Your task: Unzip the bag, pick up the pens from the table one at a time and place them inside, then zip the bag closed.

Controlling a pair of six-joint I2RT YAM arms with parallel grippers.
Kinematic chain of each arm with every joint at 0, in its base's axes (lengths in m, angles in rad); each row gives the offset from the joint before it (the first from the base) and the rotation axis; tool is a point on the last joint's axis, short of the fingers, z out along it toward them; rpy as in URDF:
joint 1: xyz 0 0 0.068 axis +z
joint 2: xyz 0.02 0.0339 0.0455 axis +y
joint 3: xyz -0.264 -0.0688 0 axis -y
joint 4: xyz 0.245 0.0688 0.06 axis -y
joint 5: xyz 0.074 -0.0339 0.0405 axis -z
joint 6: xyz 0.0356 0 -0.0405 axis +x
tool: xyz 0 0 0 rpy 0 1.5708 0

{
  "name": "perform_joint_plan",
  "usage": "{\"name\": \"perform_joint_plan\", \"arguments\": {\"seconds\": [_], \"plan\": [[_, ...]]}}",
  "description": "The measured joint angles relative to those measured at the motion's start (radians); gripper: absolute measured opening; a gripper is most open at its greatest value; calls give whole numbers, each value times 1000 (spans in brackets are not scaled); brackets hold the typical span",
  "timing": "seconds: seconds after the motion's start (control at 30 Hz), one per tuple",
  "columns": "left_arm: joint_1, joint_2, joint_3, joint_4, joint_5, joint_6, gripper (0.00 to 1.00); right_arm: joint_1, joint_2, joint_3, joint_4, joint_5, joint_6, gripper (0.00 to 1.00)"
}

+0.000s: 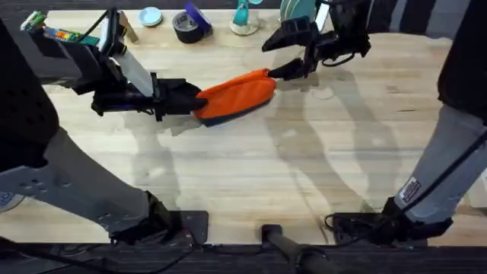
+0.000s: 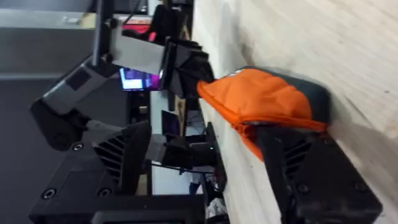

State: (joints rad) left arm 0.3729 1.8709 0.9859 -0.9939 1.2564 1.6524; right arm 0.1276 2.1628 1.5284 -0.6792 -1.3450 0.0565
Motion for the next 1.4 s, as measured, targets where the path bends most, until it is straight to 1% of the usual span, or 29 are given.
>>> {"name": "perform_joint_plan", "arguments": {"seconds": [0.17, 0.43, 0.57, 0.73, 1.0, 1.4], "plan": [[0, 0, 0, 0, 0, 0, 41, 0, 0, 0, 0, -39, 0, 996], [0, 0, 0, 0, 0, 0, 41, 0, -9, 0, -1, -58, 1, 996], [0, 0, 0, 0, -1, 0, 41, 0, -56, 3, -10, -74, 2, 995], [0, 0, 0, 1, -1, 0, 41, 0, -121, 32, -9, -92, 12, 996], [0, 0, 0, 1, -1, 0, 41, 0, -186, 58, -9, -95, 23, 996], [0, 0, 0, 1, -1, 0, 41, 0, -197, 77, -10, -73, 48, 996]]}}
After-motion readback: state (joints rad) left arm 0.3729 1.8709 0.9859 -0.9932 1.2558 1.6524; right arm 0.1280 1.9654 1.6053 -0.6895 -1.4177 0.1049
